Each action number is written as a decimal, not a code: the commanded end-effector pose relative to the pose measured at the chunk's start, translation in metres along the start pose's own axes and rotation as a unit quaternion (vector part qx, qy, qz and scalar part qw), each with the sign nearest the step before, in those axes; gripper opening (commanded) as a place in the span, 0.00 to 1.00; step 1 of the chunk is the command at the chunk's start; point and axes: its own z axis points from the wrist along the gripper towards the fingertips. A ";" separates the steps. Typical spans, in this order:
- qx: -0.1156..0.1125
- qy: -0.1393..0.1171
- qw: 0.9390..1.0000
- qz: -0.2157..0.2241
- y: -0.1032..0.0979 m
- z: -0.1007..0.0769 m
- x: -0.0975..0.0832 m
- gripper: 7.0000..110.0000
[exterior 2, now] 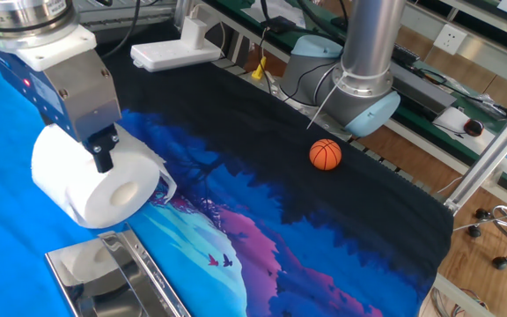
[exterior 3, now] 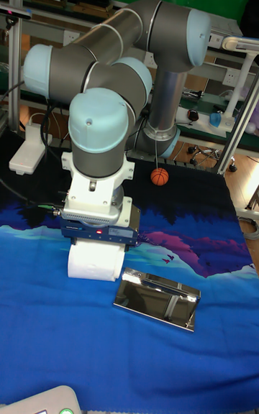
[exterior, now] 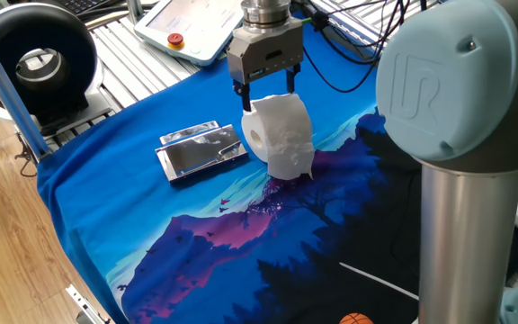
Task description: Put the toilet paper on its holder
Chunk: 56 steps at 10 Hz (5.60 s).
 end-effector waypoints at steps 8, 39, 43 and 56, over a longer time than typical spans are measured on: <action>-0.016 -0.006 1.000 0.006 -0.001 0.003 -0.013 0.79; 0.027 0.024 0.998 0.046 0.002 0.014 -0.001 0.79; 0.014 0.018 0.999 0.041 0.008 0.012 -0.004 0.79; 0.019 0.038 0.999 0.032 0.010 0.021 0.002 1.00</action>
